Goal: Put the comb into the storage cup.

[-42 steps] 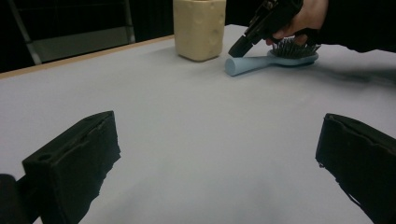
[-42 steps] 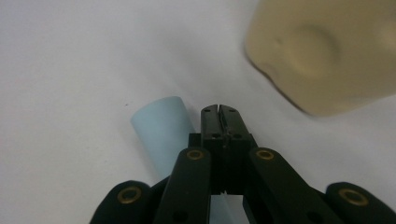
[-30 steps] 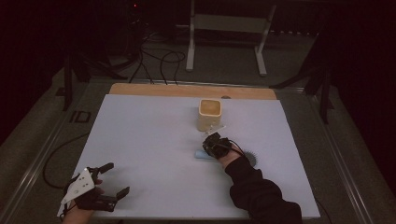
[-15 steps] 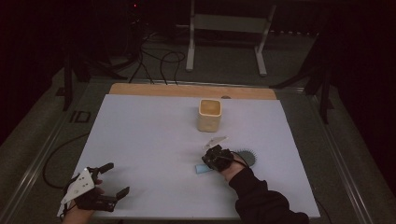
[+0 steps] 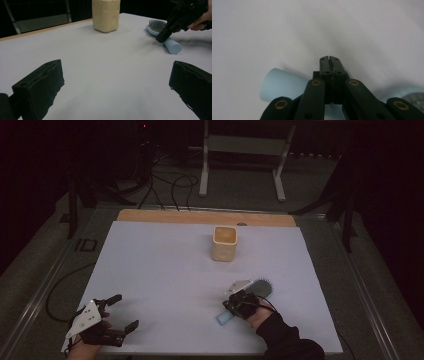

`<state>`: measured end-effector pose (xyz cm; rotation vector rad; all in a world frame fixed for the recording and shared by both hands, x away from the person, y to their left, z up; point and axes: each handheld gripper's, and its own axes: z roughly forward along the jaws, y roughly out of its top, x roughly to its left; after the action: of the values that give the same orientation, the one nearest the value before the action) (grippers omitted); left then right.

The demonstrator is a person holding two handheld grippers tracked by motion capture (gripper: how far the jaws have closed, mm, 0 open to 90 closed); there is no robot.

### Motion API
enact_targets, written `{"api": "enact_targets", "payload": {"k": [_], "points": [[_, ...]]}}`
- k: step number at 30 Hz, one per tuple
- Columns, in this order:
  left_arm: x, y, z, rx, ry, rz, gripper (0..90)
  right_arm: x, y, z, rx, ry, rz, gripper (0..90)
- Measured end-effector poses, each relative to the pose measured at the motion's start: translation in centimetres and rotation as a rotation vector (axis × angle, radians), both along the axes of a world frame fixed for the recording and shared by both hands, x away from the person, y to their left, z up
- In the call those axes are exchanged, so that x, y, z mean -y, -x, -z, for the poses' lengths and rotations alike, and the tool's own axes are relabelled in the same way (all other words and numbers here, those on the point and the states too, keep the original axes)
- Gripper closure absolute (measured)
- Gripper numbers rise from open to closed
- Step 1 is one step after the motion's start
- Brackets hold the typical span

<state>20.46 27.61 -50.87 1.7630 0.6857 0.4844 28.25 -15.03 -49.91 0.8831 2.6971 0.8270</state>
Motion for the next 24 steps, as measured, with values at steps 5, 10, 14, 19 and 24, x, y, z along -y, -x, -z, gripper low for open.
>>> {"api": "enact_targets", "payload": {"k": [5,10,14,19,24], "points": [[0.0,0.0,0.0,-0.002,-0.004,-0.001,0.0,0.8,0.8,-0.2,0.006,0.024,-0.01,90.0],[0.0,0.0,0.0,-0.001,-0.007,0.001,0.0,2.3,1.5,-0.3,-0.009,0.041,-0.012,90.0],[0.0,0.0,0.0,-0.001,-0.005,0.0,0.0,3.0,1.9,-0.2,-0.014,0.043,-0.012,90.0],[0.0,0.0,0.0,-0.001,-0.006,-0.001,0.0,4.6,2.7,-0.3,-0.021,0.043,0.006,90.0],[0.1,0.0,0.0,-0.001,-0.006,0.001,0.0,5.9,3.1,-0.2,-0.034,0.054,0.024,90.0]]}}
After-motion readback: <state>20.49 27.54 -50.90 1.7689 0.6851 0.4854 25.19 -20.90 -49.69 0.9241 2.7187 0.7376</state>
